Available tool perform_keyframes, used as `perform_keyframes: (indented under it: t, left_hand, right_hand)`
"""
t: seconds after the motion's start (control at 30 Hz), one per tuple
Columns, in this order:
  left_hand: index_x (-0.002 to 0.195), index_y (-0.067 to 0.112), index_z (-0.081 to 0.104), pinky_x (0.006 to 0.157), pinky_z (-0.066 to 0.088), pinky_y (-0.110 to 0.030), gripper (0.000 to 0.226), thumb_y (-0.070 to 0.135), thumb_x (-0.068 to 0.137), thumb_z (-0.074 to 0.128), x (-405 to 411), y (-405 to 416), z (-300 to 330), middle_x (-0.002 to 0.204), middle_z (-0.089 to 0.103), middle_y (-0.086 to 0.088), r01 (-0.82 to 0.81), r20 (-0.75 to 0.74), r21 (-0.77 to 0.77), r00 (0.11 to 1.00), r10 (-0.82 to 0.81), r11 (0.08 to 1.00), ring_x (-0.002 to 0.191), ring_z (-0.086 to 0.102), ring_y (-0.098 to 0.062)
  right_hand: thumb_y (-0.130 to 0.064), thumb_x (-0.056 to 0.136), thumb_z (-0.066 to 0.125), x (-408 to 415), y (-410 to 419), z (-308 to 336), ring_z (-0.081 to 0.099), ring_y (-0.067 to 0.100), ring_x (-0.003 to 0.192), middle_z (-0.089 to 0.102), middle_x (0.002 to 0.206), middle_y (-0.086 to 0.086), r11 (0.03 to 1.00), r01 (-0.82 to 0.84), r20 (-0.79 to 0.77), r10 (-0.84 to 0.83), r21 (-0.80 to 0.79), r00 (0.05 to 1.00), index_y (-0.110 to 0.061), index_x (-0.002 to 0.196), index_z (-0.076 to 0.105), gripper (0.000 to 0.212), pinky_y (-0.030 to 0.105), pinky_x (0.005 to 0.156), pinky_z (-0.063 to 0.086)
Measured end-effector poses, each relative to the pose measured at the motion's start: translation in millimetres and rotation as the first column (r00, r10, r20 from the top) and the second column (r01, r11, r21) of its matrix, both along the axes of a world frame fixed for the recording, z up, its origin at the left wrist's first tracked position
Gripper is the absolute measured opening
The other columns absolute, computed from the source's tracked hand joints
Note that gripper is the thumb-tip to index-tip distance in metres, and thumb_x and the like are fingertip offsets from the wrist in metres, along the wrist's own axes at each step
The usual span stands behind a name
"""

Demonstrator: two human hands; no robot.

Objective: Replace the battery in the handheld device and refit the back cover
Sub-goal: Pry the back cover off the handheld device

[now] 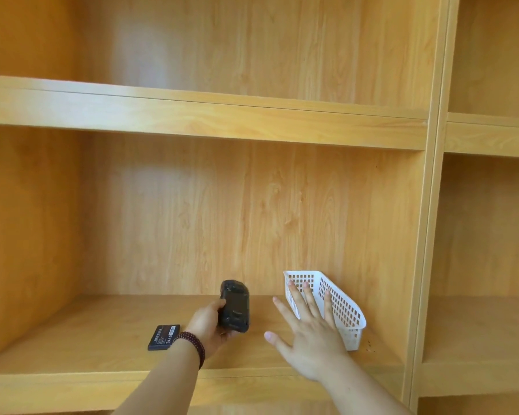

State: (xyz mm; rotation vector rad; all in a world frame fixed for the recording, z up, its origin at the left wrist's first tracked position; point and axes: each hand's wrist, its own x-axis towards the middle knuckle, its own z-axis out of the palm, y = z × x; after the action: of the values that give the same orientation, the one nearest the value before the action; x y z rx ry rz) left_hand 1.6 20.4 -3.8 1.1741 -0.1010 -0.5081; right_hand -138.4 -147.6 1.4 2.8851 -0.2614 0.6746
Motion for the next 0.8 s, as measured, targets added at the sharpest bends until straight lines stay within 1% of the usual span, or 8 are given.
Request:
perform_keyframes:
  t: [0.1,0.2,0.27,0.4,0.5,0.6,0.73,0.8]
  left_hand:
    - [0.128,-0.002,0.049,0.047,0.053,-0.033,0.032,0.015,0.1,0.044,7.2,0.4,0.6,0.1,0.066,-0.025,-0.029,0.036,0.192,0.999,0.022,0.981,0.078,0.066,-0.033]
    - [0.126,-0.003,0.05,0.05,0.054,-0.034,0.031,0.012,0.1,0.042,9.3,1.9,1.1,0.096,0.066,-0.025,-0.023,0.048,0.238,0.999,0.012,0.971,0.079,0.066,-0.034]
    - [0.126,-0.004,0.05,0.056,0.055,-0.038,0.031,0.012,0.1,0.043,8.6,4.7,1.7,0.104,0.066,-0.027,0.017,0.05,0.191,0.998,-0.027,0.981,0.086,0.067,-0.036]
    - [0.133,-0.004,0.05,0.072,0.06,-0.045,0.034,0.007,0.102,0.041,2.8,12.3,2.5,0.129,0.059,-0.03,0.165,0.125,0.001,0.979,-0.164,0.986,0.11,0.062,-0.041]
    - [0.135,0.002,0.05,0.078,0.06,-0.046,0.036,0.003,0.1,0.04,0.3,16.0,1.8,0.135,0.056,-0.029,0.229,0.186,-0.124,0.961,-0.204,0.966,0.115,0.058,-0.041]
    - [0.136,0.001,0.048,0.087,0.054,-0.052,0.037,0.003,0.1,0.04,0.5,19.5,0.6,0.135,0.055,-0.031,0.253,0.2,-0.138,0.954,-0.223,0.958,0.116,0.058,-0.042]
    - [0.136,-0.001,0.046,0.082,0.058,-0.051,0.038,0.002,0.099,0.04,1.8,25.5,-1.7,0.132,0.058,-0.03,0.262,0.199,-0.15,0.953,-0.231,0.953,0.114,0.059,-0.043]
    - [0.137,-0.001,0.046,0.084,0.057,-0.053,0.038,0.002,0.099,0.04,2.7,27.7,-0.1,0.134,0.056,-0.03,0.278,0.202,-0.156,0.948,-0.245,0.948,0.117,0.058,-0.045]
  right_hand:
    - [-0.079,0.085,0.005,-5.9,1.6,4.6,-0.041,0.017,0.138,-0.036,0.154,-0.006,0.999,0.009,-0.048,-0.007,0.039,0.999,-0.043,0.15,-0.007,0.075,0.058,0.111,-0.023]
    - [-0.081,0.082,-0.001,-8.1,3.5,7.2,-0.043,0.014,0.135,-0.036,0.154,-0.007,0.998,-0.009,-0.054,0.012,0.061,0.998,-0.043,0.151,-0.004,0.079,0.056,0.111,-0.024]
    - [-0.082,0.077,-0.007,-9.0,4.3,9.1,-0.043,0.013,0.135,-0.035,0.155,-0.007,0.997,-0.019,-0.058,0.023,0.069,0.998,-0.041,0.151,-0.003,0.085,0.054,0.112,-0.023]
    - [-0.079,0.084,0.001,-5.8,6.5,12.5,-0.042,0.012,0.136,-0.032,0.156,-0.007,0.992,-0.059,-0.01,0.06,0.109,0.998,-0.04,0.152,0.003,0.078,0.052,0.113,-0.022]
    - [-0.079,0.076,-0.008,-1.7,8.6,13.3,-0.042,0.011,0.136,-0.032,0.157,-0.006,0.989,-0.067,0.009,0.067,0.129,0.998,-0.04,0.151,0.002,0.086,0.049,0.113,-0.022]
    - [-0.077,0.076,-0.008,2.1,9.7,10.6,-0.041,0.013,0.137,-0.03,0.157,-0.006,0.987,-0.073,0.011,0.072,0.142,0.997,-0.039,0.152,0.002,0.086,0.049,0.112,-0.023]
    - [-0.076,0.079,-0.005,5.3,12.3,9.4,-0.039,0.013,0.138,-0.029,0.157,-0.006,0.98,-0.088,0.016,0.086,0.176,0.996,-0.039,0.151,0.002,0.082,0.047,0.112,-0.024]
    - [-0.074,0.084,0.001,5.9,13.2,13.3,-0.032,0.013,0.142,-0.021,0.16,-0.007,0.975,-0.106,0.047,0.099,0.197,0.994,-0.039,0.151,0.006,0.076,0.044,0.114,-0.021]
